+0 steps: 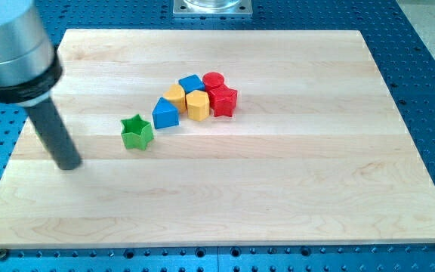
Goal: Slide the green circle to the top left of the heart
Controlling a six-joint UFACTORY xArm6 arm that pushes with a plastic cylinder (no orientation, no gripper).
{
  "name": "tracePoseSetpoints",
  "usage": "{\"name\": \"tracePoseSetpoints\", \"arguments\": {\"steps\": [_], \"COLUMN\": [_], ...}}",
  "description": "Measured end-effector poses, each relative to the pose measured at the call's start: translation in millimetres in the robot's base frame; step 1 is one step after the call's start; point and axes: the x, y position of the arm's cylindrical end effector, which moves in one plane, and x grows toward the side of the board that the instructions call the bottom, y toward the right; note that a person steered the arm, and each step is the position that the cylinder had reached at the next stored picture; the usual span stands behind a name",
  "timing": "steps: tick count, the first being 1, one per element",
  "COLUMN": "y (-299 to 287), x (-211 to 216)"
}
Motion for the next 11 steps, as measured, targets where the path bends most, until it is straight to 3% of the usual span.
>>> {"name": "tracePoseSetpoints", "arguments": {"steps": [1,2,3,4,5,6,7,8,9,10,11], "y": [1,14,-27,-55,27,43,111,101,126,75,62], "x": [-81,-55,0,-54,-122,-119,-145,-214,-149,-118,-164]}}
